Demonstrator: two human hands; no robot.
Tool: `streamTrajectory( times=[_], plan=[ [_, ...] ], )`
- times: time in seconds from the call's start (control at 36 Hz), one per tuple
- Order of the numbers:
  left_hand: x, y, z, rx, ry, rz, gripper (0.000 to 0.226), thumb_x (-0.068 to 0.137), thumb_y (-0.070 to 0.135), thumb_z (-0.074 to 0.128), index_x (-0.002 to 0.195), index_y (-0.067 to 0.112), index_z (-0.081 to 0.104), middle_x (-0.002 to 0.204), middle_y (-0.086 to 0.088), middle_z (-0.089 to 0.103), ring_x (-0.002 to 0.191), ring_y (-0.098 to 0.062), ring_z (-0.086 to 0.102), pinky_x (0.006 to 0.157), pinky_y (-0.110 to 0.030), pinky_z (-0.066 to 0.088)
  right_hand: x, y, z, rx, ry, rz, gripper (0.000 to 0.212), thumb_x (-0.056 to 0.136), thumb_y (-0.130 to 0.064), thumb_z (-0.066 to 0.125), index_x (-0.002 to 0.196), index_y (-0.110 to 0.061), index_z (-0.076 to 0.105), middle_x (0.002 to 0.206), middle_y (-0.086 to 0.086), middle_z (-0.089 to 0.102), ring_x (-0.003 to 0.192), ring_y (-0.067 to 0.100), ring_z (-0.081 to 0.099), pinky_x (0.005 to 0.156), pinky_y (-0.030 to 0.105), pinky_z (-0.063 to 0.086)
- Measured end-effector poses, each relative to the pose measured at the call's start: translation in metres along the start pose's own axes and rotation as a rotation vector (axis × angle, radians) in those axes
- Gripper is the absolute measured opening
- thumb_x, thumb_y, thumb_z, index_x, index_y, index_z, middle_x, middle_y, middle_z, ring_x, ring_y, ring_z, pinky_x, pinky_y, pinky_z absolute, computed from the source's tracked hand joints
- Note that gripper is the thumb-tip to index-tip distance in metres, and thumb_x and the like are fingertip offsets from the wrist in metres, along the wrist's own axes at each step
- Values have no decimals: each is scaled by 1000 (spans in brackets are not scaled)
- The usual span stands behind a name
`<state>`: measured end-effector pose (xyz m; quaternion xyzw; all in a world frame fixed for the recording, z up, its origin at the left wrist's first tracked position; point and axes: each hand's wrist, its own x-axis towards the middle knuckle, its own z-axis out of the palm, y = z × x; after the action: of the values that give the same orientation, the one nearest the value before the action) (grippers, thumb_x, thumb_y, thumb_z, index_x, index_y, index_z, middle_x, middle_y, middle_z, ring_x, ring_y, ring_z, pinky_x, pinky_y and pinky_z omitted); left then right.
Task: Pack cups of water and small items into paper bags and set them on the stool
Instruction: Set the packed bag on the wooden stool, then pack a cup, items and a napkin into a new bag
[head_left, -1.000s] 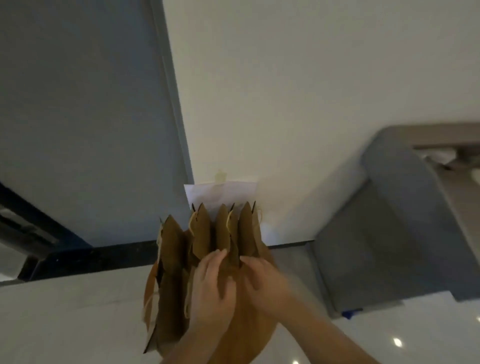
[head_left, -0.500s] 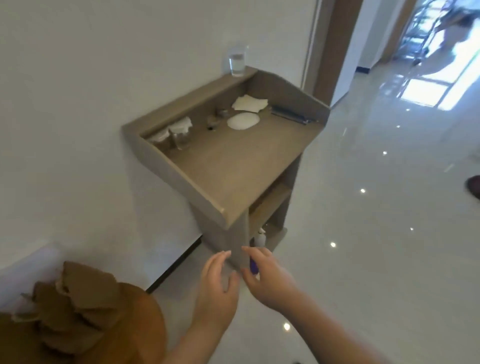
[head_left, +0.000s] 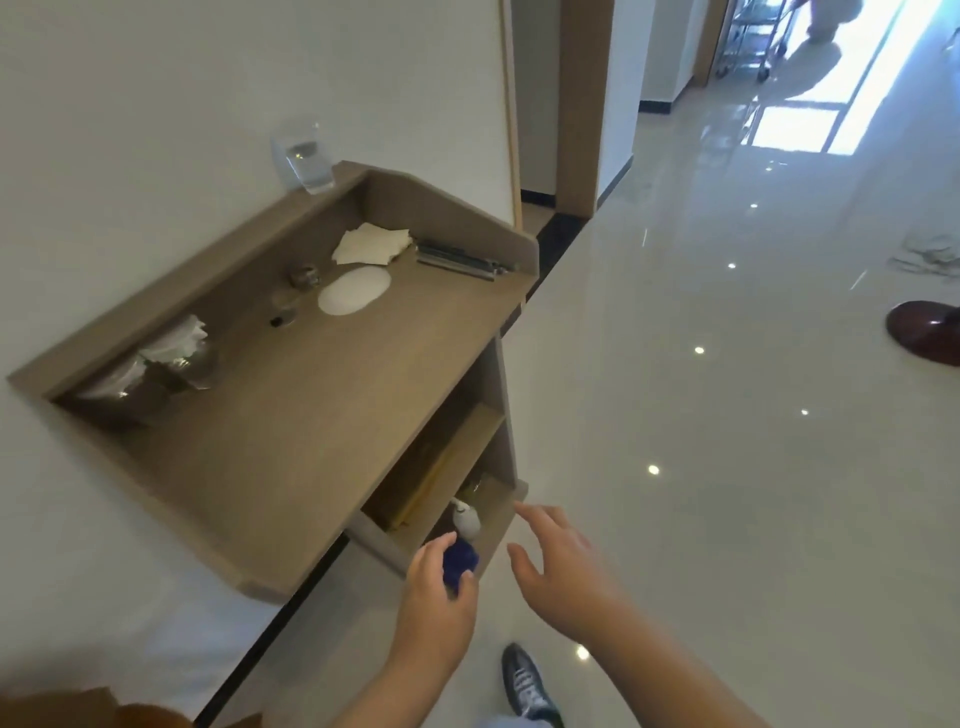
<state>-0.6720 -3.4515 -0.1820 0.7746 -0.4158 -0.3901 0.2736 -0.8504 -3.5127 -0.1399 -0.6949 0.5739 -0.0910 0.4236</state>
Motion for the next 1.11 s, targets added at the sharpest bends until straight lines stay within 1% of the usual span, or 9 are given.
streamTrajectory(
  times=[0.14,0.33,0.56,0.64,0.81,0.89,0.97,1.03,1.11],
  plan=[
    [81,-16,27,-23,50,-100,50,103,30,60,149,39,43,157,13,37,142,-13,43,113,-41,49,67,14,-7,-64,-113,-5,54,108,-44,49,159,-43,32,160,-19,34,144,11,43,119,29,34],
    [154,-31,47,-27,105,-149,54,101,31,58,151,38,42,162,14,34,147,-12,36,120,-41,41,157,31,-5,-137,-259,-23,53,107,-42,52,158,-41,36,159,-22,35,145,9,40,121,27,32],
    [200,-47,64,-43,226,-250,55,98,20,63,150,28,48,157,4,43,143,-14,42,115,-25,36,259,56,30,-253,-417,-129,54,103,-36,52,157,-31,44,157,-14,43,141,12,48,117,23,35],
    [213,-58,77,-34,248,-308,61,93,19,68,150,29,48,157,3,44,145,-16,41,111,-20,34,294,71,44,-279,-445,-147,53,103,-34,54,156,-33,45,156,-16,44,140,11,49,116,23,35],
    [244,-78,109,11,279,-356,74,89,31,72,156,33,41,167,5,29,151,-16,34,122,-31,32,354,101,67,-322,-507,-239,58,100,-35,55,157,-34,44,160,-15,44,142,11,49,116,20,35],
    [261,-82,123,47,335,-365,72,94,33,68,158,35,36,168,10,26,152,-12,31,122,-27,30,379,101,72,-366,-555,-320,58,101,-37,54,158,-39,42,160,-18,44,142,10,48,116,21,36],
    [284,-90,136,111,384,-357,66,97,32,63,158,34,36,166,13,29,151,-9,30,120,-20,27,405,102,82,-384,-596,-426,54,101,-29,55,154,-38,48,153,-16,51,135,12,54,109,23,43],
    [301,-99,142,129,419,-362,62,98,31,62,155,38,39,165,15,32,150,-7,31,120,-22,29,423,107,94,-394,-602,-488,50,101,-28,55,149,-39,51,147,-14,54,131,15,57,106,26,48],
    [328,-118,143,234,545,-386,59,93,30,66,147,42,47,158,18,41,144,-9,41,116,-33,43,445,115,115,-389,-554,-509,48,102,-30,57,148,-42,51,142,-17,51,128,12,57,103,28,54]
  ],
)
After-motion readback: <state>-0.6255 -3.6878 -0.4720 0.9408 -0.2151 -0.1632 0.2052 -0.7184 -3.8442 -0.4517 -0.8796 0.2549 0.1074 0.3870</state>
